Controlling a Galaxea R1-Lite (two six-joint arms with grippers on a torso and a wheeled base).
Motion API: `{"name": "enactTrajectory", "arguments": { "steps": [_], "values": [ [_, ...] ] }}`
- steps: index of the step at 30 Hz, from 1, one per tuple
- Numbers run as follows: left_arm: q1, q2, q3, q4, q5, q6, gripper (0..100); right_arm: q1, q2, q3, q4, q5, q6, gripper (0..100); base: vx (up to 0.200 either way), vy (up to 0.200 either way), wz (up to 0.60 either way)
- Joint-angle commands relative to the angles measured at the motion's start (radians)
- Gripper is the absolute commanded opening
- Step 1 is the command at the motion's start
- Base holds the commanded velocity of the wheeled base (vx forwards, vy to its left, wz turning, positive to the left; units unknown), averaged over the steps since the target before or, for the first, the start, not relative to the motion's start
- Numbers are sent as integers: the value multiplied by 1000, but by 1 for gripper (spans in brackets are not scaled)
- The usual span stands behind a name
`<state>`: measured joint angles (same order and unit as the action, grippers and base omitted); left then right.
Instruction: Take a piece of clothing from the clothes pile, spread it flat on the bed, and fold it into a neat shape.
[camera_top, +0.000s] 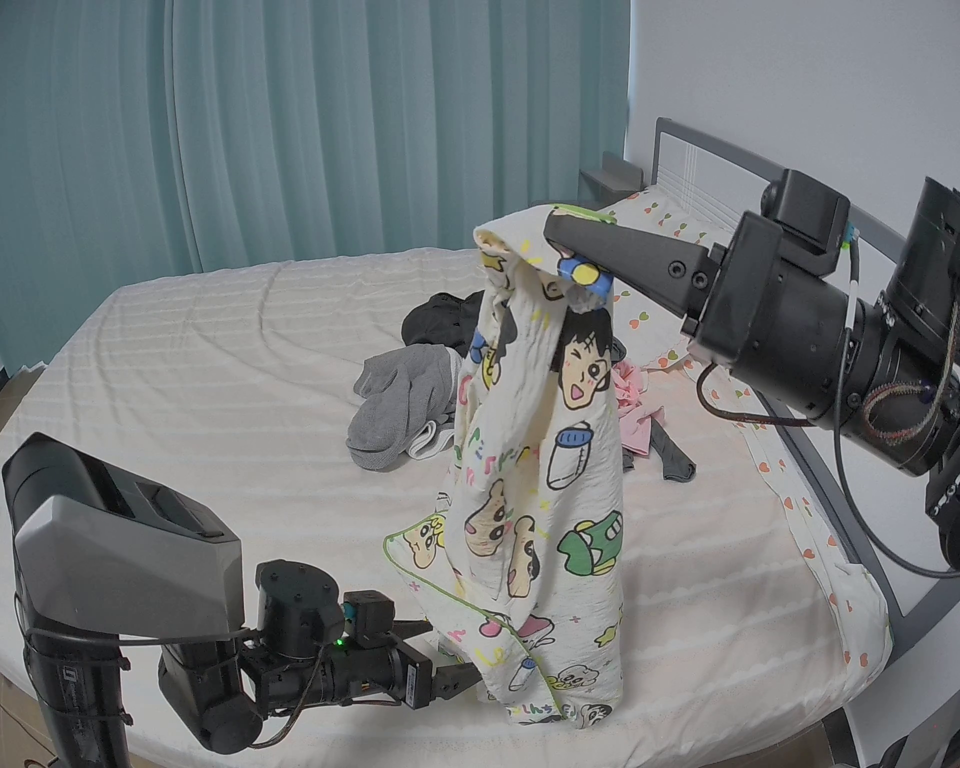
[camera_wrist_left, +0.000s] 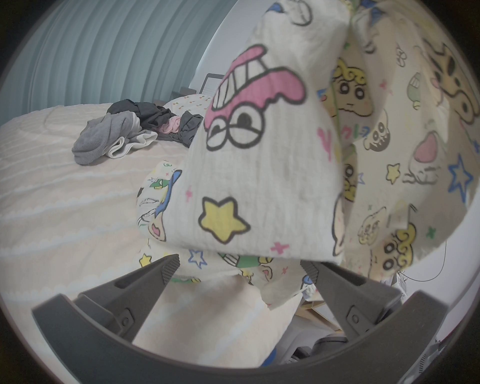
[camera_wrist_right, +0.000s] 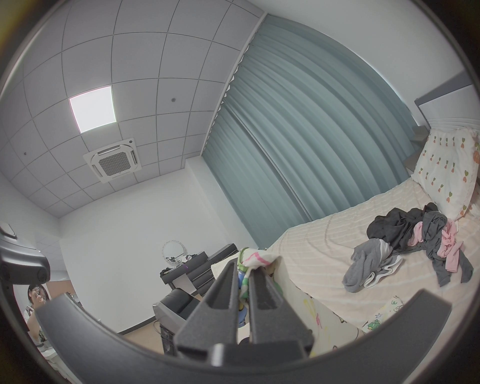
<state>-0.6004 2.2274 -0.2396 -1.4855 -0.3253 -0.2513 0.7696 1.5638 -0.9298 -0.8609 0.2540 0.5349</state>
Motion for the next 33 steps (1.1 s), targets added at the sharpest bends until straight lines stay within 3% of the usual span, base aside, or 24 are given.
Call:
{"name": "enactTrajectory", "arguments": {
  "steps": [1,7,11,18,20,32,33],
  "values": [
    [2,-46,94,-47,-6,-2,100,-32,30,-6,-6,-1,0,0,0,0,0],
    [14,-71,158,-82,2,14,100,-53,47,-6,-6,4,0,0,0,0,0],
    [80,-66,177,-84,11,102,100,-58,47,0,-6,5,8,0,0,0,0],
    [53,-66,112,-85,11,69,100,-58,61,6,-7,5,27,0,0,0,0],
    [21,-63,66,-85,15,20,100,-58,62,9,-7,5,42,0,0,0,0],
    [-116,81,-184,-85,261,-131,100,-58,61,16,-7,7,51,0,0,0,0],
    [-117,98,-214,-85,310,-131,100,-58,61,17,-7,5,51,0,0,0,0]
  ]
}}
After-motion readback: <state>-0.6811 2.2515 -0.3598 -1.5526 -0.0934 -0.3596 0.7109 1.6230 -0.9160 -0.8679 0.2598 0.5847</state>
